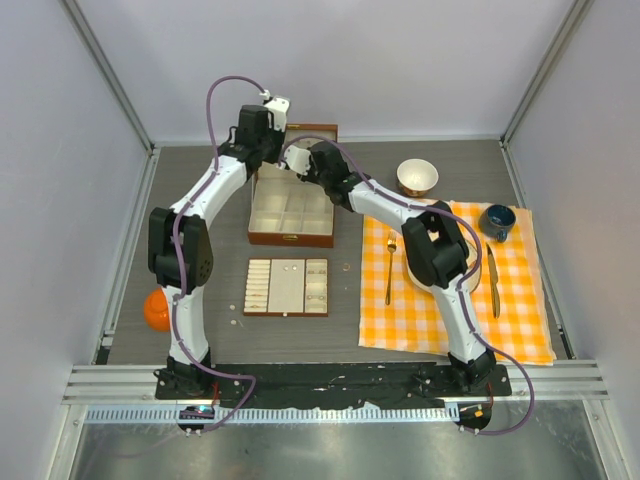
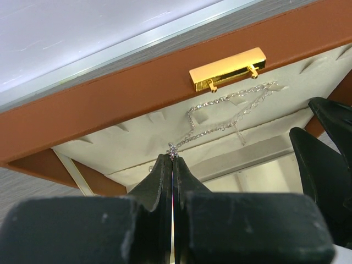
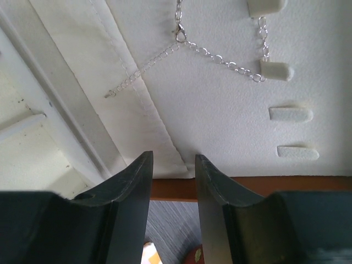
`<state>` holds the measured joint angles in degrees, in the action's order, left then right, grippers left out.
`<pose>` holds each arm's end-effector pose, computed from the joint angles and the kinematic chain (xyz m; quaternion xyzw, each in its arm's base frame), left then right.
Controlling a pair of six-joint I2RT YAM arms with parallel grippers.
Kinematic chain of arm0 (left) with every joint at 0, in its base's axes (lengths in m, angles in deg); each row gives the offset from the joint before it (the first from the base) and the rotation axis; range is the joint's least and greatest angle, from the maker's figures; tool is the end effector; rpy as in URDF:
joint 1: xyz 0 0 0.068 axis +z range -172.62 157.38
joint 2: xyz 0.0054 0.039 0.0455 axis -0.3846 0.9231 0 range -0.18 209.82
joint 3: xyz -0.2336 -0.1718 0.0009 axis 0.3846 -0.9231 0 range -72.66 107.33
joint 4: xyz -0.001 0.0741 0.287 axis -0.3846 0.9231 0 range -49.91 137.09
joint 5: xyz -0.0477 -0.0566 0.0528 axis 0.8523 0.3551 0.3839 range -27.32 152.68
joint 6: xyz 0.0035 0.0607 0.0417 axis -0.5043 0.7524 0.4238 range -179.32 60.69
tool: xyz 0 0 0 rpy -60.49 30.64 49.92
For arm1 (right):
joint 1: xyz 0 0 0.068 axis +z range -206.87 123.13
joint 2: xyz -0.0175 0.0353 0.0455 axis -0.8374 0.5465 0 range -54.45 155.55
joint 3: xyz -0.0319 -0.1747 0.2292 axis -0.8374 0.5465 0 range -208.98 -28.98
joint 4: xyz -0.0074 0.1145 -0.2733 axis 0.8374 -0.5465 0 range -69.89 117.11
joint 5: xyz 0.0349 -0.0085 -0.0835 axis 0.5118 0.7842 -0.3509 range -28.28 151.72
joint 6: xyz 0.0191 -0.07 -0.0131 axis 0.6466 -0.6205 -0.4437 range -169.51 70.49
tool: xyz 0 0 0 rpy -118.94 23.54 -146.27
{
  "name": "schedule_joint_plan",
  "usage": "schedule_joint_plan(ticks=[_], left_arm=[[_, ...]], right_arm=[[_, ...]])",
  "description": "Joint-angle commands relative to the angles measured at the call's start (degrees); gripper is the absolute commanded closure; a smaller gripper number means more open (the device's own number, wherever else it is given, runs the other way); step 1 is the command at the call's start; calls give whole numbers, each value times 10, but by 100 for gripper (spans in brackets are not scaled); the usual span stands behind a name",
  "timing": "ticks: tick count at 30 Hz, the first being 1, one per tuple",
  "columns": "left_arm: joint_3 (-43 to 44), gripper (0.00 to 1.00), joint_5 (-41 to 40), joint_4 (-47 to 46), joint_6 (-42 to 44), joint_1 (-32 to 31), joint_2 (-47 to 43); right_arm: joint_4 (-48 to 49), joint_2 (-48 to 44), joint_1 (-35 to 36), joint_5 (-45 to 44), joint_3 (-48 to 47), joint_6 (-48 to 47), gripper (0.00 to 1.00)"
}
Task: Organize the mixed jewelry
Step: Place the jewelry in the jewelry box.
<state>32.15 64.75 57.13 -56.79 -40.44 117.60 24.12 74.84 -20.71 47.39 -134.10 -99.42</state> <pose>0.5295 -0.1726 0.2902 0.1618 0.8507 -0.0820 0.4933 0.4927 0.3413 0.2097 -0.5303 0.6632 -0.1675 0.5008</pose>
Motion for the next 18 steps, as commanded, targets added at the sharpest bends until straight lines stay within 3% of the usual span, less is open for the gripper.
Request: schedule_joint_plan(ticks=[1,18], left_arm=[[29,100,37,-20,-9,-14,-8],[23,100,44,-23,-12,-14,-11]], right_arm=[[20,19,11,-3,-25,-18,58],[24,27,20,-10,-13,-22,66]])
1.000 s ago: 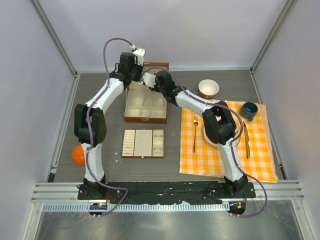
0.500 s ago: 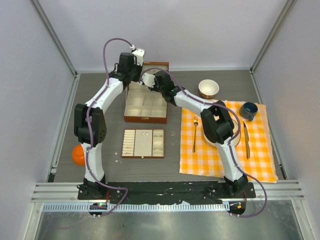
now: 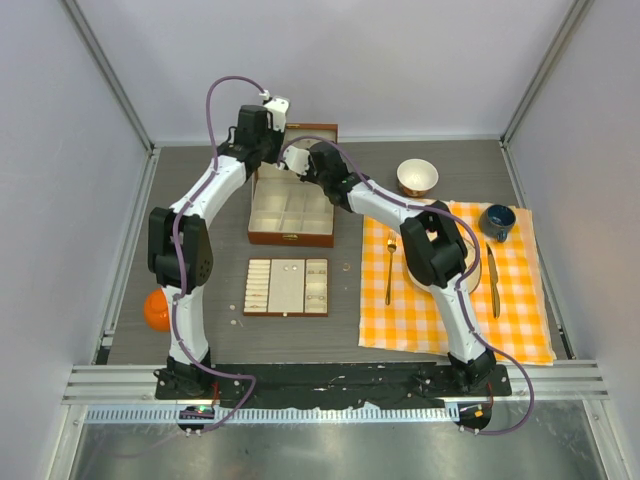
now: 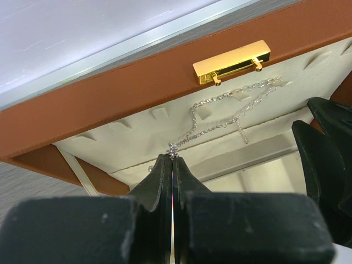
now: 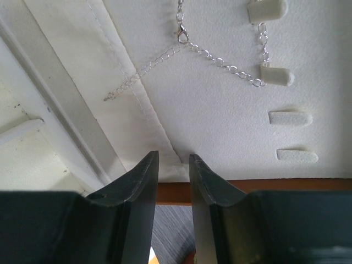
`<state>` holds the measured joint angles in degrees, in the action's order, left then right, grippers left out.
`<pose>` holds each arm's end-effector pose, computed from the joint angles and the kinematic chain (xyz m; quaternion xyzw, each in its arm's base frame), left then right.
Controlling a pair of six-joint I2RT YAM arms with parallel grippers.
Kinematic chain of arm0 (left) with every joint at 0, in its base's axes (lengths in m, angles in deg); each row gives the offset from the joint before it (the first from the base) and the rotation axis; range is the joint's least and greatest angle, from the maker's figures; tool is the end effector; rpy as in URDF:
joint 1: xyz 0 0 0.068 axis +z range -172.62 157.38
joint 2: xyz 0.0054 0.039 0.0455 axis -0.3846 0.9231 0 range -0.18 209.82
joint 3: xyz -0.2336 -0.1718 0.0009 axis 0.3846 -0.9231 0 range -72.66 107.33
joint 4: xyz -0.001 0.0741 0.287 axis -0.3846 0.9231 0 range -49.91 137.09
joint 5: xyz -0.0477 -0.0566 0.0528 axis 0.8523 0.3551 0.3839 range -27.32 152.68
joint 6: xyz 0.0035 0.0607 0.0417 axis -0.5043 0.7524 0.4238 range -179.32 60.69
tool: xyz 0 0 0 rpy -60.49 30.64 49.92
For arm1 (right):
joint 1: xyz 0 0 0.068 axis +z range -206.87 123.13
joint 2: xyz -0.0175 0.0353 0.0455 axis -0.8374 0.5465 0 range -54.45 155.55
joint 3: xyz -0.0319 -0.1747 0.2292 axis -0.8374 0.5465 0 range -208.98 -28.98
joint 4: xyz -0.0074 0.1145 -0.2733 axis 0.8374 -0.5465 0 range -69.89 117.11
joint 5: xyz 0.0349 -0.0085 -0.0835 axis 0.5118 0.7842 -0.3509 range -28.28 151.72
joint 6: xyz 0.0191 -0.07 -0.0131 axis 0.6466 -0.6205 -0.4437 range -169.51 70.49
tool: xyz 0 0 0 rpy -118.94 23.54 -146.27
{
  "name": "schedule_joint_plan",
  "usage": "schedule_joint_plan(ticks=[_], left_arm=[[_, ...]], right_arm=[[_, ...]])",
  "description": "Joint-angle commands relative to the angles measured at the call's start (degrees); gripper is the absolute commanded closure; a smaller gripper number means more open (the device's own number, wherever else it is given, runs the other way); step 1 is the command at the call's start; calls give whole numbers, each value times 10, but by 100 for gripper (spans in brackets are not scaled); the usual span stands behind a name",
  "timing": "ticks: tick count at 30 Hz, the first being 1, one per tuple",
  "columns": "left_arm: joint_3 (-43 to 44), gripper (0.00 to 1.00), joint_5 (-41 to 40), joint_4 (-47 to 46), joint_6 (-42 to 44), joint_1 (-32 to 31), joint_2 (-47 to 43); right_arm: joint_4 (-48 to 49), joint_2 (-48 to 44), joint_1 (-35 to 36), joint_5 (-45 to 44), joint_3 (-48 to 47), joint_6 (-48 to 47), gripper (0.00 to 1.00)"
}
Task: Organize the mixed jewelry
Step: Place the jewelry in the jewelry box.
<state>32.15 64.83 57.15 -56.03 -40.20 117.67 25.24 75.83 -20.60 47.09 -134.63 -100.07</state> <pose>0.5304 -0.1705 0.2895 0.1661 0.8503 -0.0782 0.4933 0.4953 0.3443 0.2057 -0.5310 0.6587 -0.1723 0.5045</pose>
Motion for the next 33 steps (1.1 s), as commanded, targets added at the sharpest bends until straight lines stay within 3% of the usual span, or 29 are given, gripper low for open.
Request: schedule_joint_plan(ticks=[1,15,33], left_arm=[[23,100,44,-24,-20,-17,-14],[15,100,45,-26,-20,-17,-17],[14,100,47,-27,-16,-17,-16]], right_arm=[[13,17,20,-7,-5,-16,66],[15,18,27,-9,11,-22,66],[-17,17,36,9,11,-17,93]])
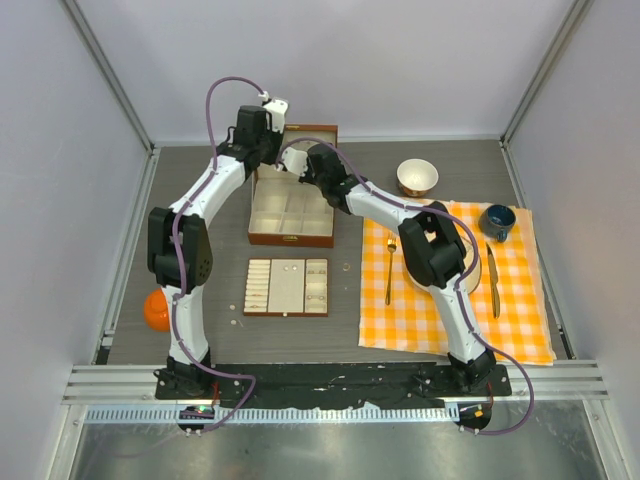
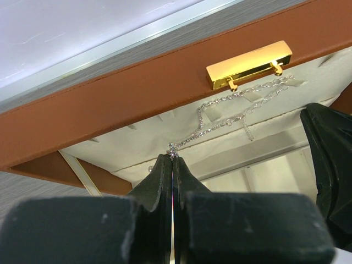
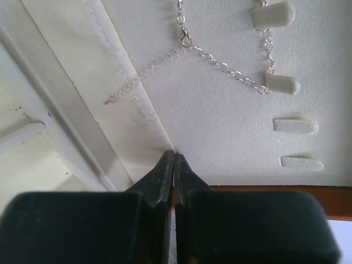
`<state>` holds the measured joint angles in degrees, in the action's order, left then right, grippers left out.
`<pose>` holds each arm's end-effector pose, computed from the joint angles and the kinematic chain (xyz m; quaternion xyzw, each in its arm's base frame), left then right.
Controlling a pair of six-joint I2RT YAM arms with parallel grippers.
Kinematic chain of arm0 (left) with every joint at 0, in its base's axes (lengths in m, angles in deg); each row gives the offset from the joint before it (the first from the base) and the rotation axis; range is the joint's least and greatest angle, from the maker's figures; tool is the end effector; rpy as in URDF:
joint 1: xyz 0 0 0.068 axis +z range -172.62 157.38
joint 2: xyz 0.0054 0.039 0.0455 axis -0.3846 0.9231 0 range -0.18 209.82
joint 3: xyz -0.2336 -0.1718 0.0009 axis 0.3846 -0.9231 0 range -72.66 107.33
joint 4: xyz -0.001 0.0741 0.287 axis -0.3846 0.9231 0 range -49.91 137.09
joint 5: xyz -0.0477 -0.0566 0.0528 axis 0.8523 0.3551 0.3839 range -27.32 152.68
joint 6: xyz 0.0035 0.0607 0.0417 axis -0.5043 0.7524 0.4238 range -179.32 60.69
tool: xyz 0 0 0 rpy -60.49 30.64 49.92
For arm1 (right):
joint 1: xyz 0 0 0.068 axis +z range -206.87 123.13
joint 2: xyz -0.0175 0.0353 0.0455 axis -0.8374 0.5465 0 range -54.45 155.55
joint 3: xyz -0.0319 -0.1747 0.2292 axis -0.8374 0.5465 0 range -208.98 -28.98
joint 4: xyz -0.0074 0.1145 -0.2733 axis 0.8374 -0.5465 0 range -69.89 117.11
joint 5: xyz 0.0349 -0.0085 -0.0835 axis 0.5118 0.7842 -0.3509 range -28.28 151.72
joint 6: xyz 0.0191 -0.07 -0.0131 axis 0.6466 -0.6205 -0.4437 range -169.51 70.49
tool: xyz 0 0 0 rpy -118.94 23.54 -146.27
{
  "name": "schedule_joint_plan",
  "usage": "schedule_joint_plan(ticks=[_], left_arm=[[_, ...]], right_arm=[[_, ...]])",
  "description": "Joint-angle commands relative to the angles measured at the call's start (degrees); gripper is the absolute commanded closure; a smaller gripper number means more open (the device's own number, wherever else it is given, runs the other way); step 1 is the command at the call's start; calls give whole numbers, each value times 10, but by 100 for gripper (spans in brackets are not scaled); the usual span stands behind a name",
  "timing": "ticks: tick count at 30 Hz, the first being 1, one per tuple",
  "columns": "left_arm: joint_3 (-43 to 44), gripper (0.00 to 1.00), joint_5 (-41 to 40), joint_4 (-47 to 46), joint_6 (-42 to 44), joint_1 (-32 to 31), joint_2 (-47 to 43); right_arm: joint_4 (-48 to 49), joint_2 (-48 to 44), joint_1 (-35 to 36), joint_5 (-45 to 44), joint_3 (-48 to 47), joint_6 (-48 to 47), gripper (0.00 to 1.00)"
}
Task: Organize the mixed jewelry
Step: Place the jewelry in the jewelry box.
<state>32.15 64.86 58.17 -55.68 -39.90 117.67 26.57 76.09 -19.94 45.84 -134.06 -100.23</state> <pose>0.5301 -0.1674 0.2874 0.1673 0.8545 -0.0748 0.4860 0.4923 0.3491 0.2020 -0.5288 0.6566 -0.1793 0.5070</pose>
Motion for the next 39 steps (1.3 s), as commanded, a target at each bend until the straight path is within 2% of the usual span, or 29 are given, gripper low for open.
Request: schedule_joint_plan(ticks=[1,6,20,22,25,26,29,39], left_arm=[[14,100,47,-38,-20,-21,-16],[18,100,49,-36,-20,-20,-16],[35,100,58,-27,-25,-20,-9],[35,100,59,-28,-25,-20,-9],[36,100,60,-26,-25,-20,-10],[36,100,59,-26,-25,-20,-9],[35,100,59,-27,-25,-20,-9],[37,100,59,-24,-25,-20,-5]], right_arm=[[-39,11,31,25,6,-12,95],[-69,-19,34,46,7,13,99],[-124,-64,34,82,-7,57,99],[-122,-61,34,78,-9,55,97],[-114,-56,33,66,-14,46,81],[-111,-54,34,61,-19,44,71],[-105,-51,34,54,-29,36,62],[-78,-41,34,31,-51,9,55]])
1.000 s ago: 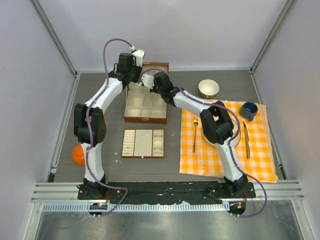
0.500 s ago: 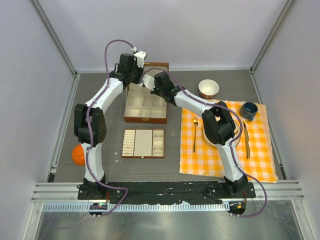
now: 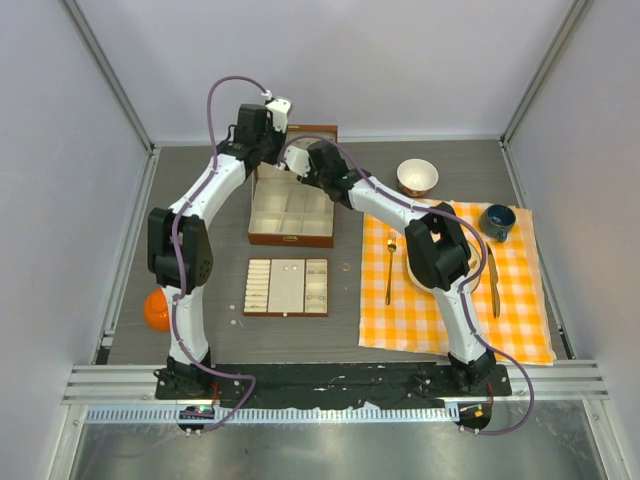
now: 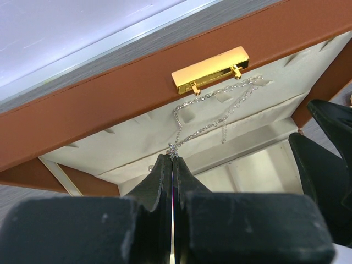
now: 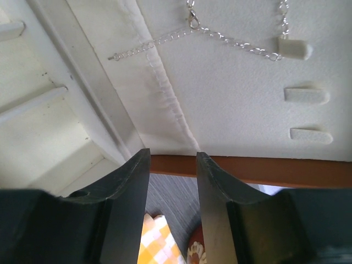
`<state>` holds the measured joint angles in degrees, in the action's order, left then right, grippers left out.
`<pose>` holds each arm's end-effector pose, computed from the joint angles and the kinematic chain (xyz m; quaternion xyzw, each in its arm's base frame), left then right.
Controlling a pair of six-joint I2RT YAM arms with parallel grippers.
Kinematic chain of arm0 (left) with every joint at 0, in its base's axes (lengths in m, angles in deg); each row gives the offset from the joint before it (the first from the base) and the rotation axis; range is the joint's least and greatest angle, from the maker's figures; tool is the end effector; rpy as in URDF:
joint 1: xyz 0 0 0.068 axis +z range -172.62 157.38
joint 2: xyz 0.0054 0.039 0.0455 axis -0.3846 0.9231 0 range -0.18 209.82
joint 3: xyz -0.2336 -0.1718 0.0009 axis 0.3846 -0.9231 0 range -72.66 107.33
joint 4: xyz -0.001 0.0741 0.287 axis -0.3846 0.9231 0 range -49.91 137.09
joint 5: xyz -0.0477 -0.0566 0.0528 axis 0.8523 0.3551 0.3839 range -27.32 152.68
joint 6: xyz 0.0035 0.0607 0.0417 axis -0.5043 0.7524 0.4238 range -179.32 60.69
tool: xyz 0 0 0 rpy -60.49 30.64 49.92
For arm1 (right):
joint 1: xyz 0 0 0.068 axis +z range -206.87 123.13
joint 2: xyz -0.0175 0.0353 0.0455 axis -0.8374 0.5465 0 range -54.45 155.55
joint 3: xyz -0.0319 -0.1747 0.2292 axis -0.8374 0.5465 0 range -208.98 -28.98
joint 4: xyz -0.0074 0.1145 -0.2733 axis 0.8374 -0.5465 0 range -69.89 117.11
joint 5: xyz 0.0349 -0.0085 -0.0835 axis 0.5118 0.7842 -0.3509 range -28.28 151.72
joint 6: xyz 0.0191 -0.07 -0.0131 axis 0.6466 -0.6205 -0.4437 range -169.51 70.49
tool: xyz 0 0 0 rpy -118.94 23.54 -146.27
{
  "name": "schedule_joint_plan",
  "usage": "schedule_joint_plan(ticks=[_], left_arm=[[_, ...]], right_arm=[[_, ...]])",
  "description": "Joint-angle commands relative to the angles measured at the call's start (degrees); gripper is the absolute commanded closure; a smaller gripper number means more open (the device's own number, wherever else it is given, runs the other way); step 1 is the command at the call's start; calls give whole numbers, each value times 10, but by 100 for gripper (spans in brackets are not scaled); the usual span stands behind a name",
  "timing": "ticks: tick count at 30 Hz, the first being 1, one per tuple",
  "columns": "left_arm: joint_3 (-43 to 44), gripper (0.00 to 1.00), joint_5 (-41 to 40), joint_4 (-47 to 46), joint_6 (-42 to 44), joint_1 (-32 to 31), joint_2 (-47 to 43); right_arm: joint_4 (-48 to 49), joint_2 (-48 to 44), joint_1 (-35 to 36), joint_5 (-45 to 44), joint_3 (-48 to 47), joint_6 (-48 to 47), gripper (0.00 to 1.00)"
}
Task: Organize the mixed jewelry
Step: Place the jewelry in the jewelry box.
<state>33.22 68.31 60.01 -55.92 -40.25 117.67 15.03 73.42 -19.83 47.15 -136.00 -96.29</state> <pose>0.5269 -0.1738 0.2914 0.1828 0.8541 -0.1027 0.4760 0.4802 0.3431 0.2188 -0.5370 0.6890 -0.1512 0.4627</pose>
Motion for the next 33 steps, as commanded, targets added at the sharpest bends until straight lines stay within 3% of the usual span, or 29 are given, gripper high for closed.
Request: schedule_joint_plan(ticks=[1,33], left_arm=[[26,100,25,-43,-23,-16,-5],[26,100,32,-43,-18,-12,-1]], right_arm=[[38,-11,33,18,-33,-34,55],[51,67,40,20,-86,-70,54]])
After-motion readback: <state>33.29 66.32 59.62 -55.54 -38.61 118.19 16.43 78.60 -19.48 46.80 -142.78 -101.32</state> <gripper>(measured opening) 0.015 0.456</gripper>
